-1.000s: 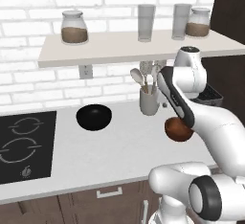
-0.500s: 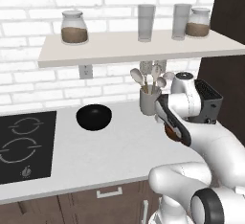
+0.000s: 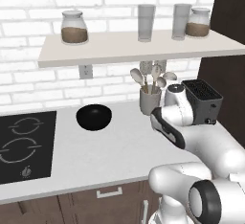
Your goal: Pick up the bowls on the counter and stack them on top of one another in the open cabinet. Place the smaller bowl on top of the larger bowl.
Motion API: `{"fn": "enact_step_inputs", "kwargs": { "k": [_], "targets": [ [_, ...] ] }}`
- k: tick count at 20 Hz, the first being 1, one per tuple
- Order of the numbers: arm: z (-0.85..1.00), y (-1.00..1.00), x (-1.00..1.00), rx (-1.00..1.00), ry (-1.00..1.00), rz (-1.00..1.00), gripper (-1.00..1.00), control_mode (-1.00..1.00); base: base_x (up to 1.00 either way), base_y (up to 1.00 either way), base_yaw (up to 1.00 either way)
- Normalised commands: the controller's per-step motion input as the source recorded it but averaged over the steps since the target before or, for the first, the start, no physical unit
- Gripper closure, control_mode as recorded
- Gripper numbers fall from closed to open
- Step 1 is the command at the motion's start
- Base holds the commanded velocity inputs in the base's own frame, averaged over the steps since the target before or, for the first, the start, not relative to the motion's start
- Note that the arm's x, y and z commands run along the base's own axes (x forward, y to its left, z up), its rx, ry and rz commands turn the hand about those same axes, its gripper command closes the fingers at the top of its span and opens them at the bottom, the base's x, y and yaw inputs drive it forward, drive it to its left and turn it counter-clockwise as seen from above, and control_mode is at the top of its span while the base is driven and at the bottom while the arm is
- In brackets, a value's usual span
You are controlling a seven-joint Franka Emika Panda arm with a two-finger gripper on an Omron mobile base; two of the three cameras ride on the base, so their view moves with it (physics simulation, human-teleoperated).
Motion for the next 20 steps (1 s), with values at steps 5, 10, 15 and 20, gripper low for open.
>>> {"fn": "enact_step_inputs", "kwargs": {
  "k": [5, 10, 15, 20],
  "targets": [
    [-0.22, -0.2, 0.43, 0.0, 0.0, 0.01, -1.0, -1.0, 0.0, 0.0, 0.0],
    [-0.28, -0.22, 0.29, -0.03, 0.0, 0.0, -1.0, -1.0, 0.0, 0.0, 0.0],
    [-0.32, 0.0, 0.2, -0.07, 0.0, 0.0, -1.0, -1.0, 0.0, 0.0, 0.0],
    [-0.31, 0.0, 0.09, -0.08, 0.0, 0.0, -1.0, -1.0, 0.0, 0.0, 0.0]
  ]
}}
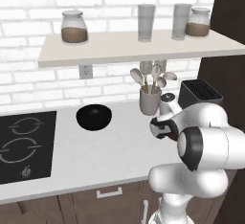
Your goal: Pick up the bowls on the counter and stack them on top of one another in the open cabinet. Place the smaller bowl on top of the larger bowl.
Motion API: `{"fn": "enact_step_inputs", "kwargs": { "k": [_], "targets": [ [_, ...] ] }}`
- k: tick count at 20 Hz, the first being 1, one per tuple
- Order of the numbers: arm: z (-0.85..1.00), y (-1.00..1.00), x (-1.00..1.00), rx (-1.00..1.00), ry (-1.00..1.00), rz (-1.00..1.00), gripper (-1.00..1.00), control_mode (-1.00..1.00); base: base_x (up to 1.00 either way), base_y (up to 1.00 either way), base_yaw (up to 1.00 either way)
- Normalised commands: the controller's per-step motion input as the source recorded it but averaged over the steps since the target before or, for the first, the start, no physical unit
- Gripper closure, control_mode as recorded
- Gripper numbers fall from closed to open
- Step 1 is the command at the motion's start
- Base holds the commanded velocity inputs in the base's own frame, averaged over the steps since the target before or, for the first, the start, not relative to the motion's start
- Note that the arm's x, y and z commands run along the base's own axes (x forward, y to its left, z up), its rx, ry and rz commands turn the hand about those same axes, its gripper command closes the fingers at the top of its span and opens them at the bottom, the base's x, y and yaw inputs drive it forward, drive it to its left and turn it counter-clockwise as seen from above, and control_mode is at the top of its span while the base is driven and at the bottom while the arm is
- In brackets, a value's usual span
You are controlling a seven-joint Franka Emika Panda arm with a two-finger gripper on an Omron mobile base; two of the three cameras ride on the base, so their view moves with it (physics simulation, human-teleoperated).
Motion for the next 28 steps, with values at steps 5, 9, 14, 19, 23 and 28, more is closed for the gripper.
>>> {"fn": "enact_step_inputs", "kwargs": {
  "k": [5, 9, 14, 19, 23, 28],
  "targets": [
    [-0.36, -0.01, 0.02, -0.08, 0.0, 0.0, 1.0, -1.0, 0.0, 0.0, 0.0],
    [-0.09, -0.05, 0.0, 0.0, -0.01, 0.0, 1.0, -1.0, 0.0, 0.0, 0.0],
    [0.14, 0.05, -0.05, 0.0, -0.02, 0.0, 1.0, -1.0, 0.0, 0.0, 0.0],
    [0.81, 0.63, -0.39, -0.04, -0.22, 0.1, 1.0, -1.0, 0.0, 0.0, 0.0],
    [0.92, 0.99, -0.33, -0.16, -0.19, 0.29, 1.0, -1.0, 0.0, 0.0, 0.0],
    [0.98, 1.0, -0.11, -0.21, -0.12, 0.35, 1.0, -1.0, 0.0, 0.0, 0.0]
  ]
}}
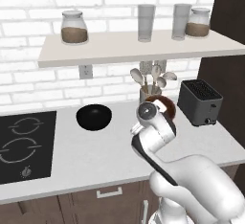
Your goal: Pick up the bowls on the counter and stack them on top of one another in the open cabinet. Place the smaller bowl on top of the larger bowl.
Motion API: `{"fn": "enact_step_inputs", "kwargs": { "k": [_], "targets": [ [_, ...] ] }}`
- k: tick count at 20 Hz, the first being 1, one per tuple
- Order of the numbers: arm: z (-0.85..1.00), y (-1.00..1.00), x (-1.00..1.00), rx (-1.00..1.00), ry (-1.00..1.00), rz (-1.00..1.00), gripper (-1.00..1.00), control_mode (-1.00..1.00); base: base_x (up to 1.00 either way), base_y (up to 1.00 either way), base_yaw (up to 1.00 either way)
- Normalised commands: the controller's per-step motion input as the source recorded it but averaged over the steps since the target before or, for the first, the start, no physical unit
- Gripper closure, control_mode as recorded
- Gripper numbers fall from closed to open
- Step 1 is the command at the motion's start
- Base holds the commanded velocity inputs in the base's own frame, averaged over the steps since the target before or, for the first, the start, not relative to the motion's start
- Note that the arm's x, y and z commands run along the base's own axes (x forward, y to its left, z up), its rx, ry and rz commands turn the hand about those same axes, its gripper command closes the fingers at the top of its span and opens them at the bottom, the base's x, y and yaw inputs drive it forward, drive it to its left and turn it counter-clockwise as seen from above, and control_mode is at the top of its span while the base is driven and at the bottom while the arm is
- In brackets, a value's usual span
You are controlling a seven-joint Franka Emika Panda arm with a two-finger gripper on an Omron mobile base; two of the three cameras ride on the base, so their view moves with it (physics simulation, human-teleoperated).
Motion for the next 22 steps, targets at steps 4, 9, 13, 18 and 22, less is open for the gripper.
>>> {"fn": "enact_step_inputs", "kwargs": {
  "k": [4, 9, 13, 18, 22],
  "targets": [
    [1.0, 1.0, 0.0, -0.2, -0.01, 0.33, 1.0, -1.0, 0.0, 0.0, 0.0],
    [0.97, 1.0, 0.0, -0.24, 0.14, 0.29, 1.0, -1.0, 0.0, 0.0, 0.0],
    [0.53, 1.0, 0.0, -0.23, 0.35, 0.32, 1.0, -1.0, 0.0, 0.0, 0.0],
    [-0.01, 0.97, -0.01, -0.16, 0.19, 0.26, 1.0, -1.0, 0.0, 0.0, 0.0],
    [-0.49, 0.55, 0.12, -0.1, 0.03, 0.2, 1.0, -1.0, 0.0, 0.0, 0.0]
  ]
}}
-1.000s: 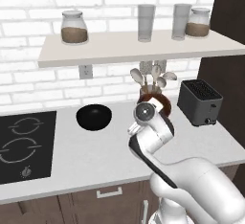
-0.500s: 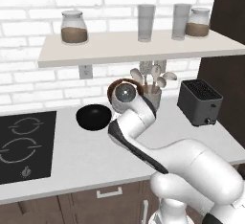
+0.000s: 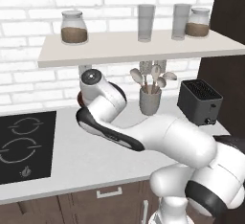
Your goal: Pick up the bowls on the counter and stack them on top of one another in the open cabinet. Place the smaller bowl on top of the larger bowl.
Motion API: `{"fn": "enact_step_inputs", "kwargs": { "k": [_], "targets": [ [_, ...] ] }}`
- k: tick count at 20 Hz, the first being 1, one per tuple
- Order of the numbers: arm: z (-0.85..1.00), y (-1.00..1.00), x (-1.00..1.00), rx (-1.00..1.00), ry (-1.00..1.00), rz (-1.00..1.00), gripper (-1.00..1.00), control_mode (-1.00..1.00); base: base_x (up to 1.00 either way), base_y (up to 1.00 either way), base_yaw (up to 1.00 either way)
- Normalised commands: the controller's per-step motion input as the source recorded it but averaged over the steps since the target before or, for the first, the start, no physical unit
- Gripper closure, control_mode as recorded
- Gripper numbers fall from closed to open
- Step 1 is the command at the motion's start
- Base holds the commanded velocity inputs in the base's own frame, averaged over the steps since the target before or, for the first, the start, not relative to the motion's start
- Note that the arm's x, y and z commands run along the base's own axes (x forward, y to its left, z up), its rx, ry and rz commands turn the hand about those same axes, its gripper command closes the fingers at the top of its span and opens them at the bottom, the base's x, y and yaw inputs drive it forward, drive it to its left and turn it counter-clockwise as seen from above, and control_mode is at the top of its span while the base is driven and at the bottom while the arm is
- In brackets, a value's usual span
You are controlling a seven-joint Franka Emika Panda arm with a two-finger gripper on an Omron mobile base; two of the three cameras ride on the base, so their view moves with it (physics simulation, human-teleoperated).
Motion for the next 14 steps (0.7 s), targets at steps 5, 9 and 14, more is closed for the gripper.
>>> {"fn": "enact_step_inputs", "kwargs": {
  "k": [5, 9, 14],
  "targets": [
    [-0.43, 0.21, 0.59, -0.06, -0.02, 0.08, 1.0, -1.0, 0.0, 0.0, 0.0],
    [-0.35, 0.1, 0.61, -0.02, -0.01, 0.0, 1.0, -1.0, 0.0, 0.0, 0.0],
    [-0.42, 0.09, 0.57, -0.07, 0.04, 0.0, 1.0, -1.0, 0.0, 0.0, 0.0]
  ]
}}
